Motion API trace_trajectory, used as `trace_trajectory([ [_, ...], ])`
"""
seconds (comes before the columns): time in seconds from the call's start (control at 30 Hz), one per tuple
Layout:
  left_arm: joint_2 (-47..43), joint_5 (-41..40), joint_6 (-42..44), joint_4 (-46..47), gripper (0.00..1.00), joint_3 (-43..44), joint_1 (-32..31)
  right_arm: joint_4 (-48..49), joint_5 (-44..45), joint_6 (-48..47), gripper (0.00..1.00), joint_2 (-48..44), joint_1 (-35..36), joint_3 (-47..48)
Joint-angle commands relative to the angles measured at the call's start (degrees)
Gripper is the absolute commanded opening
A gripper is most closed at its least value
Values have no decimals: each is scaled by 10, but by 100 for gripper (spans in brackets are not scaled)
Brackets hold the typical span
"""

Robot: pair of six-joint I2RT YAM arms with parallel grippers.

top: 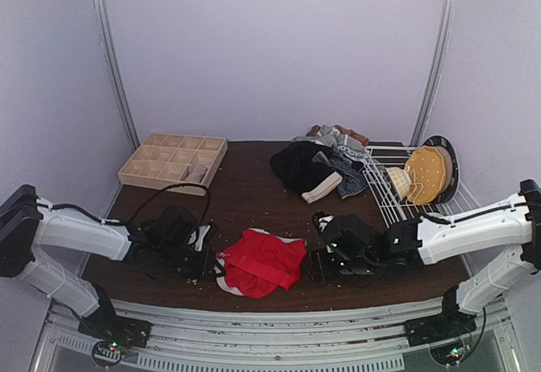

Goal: Roll the underwear
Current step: Pick up the underwear from the center of the board.

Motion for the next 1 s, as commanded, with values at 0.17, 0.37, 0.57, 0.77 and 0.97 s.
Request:
trace_trajectory([
  [0.17, -53, -9, 13, 7, 0, -10, -1, 173, -61, 96, 70, 135, 3, -2],
  [0.37, -73, -20, 19, -19, 0, -10, -2, 205, -109, 110, 31, 193, -4, 25],
  [0.57, -133, -72, 49, -95, 0, 8, -2, 122, -25, 16, 0, 30, -3, 47],
  [0.77, -178, -122, 73, -137, 0, 17, -2, -36, 59, -39, 0, -105, -28, 146],
  [0.97, -135, -85, 64, -80, 0, 1, -19, -101, 66, -50, 0, -92, -45, 213],
])
